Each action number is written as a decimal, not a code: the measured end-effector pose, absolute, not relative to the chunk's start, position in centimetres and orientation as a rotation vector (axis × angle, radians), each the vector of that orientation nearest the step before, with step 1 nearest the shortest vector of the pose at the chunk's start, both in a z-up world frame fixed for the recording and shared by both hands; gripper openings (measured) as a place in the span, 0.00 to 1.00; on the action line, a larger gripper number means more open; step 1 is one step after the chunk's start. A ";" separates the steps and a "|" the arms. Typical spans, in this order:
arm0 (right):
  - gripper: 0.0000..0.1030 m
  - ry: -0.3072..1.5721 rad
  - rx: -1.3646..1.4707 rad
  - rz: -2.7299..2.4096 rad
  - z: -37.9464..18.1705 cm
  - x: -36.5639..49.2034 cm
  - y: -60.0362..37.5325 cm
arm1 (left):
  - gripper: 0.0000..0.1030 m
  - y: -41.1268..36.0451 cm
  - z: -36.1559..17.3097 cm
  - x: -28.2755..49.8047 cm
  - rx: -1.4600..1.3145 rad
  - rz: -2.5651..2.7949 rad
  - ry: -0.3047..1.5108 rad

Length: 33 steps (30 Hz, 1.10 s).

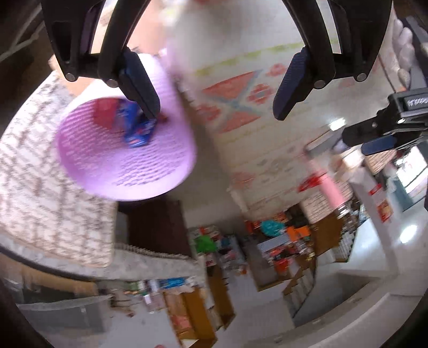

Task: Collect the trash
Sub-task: 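Open both tools over the lilac wastebasket to drop the wrapper and cigarette box, then return the left tool to the table and grasp the blue-and-white plastic bag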

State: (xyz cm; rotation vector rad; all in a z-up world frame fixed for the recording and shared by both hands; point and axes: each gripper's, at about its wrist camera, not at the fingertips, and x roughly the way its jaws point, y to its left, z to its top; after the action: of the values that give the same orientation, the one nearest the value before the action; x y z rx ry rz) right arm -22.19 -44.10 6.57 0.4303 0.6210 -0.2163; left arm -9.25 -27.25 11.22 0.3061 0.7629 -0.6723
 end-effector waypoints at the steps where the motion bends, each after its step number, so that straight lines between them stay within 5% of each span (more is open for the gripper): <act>1: 0.88 0.635 0.441 -0.194 6.3 -21.6 -43.4 | 0.83 -25.7 10.9 -8.8 0.282 -0.654 0.776; 19: 0.88 0.726 0.432 -0.018 3.4 -12.0 -32.5 | 0.83 -7.7 7.4 0.0 0.163 -0.333 0.859; 33: 0.88 0.715 0.456 -0.004 3.2 -11.7 -32.5 | 0.83 -12.5 5.5 11.9 0.344 -0.272 0.849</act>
State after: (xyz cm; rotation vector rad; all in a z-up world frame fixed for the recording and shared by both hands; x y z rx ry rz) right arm -11.72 -32.50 3.18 0.4559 0.7154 -0.0041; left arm 11.87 -12.50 5.47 0.3440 0.8492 -0.2720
